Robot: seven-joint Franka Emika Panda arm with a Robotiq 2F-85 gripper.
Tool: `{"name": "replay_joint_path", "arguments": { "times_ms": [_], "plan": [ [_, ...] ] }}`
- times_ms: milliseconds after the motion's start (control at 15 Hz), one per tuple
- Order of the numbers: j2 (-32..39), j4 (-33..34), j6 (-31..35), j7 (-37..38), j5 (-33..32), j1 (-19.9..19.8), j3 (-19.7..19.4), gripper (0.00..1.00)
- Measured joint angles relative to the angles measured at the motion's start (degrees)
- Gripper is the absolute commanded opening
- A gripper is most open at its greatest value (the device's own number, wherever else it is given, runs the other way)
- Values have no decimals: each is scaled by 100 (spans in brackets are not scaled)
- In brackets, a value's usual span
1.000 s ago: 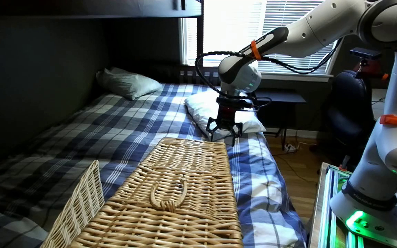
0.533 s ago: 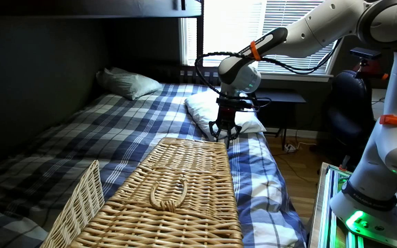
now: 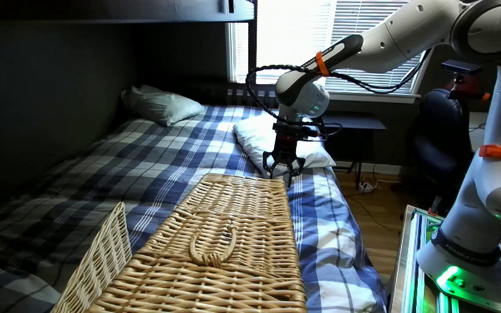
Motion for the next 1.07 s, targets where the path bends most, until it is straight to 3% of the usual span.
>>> {"name": "replay_joint_path", "arguments": {
  "times_ms": [133,200,467,867,1067],
  "plan": [
    [-22,-11,0,0,0,3,0,44],
    [-31,-18,0,0,0,3,0,51],
    [-53,-63,0,0,7,5,0,53],
    [-136,-113,0,0,7,9,0,46],
    [-212,-142,0,0,7,9,-3,21]
  ]
}}
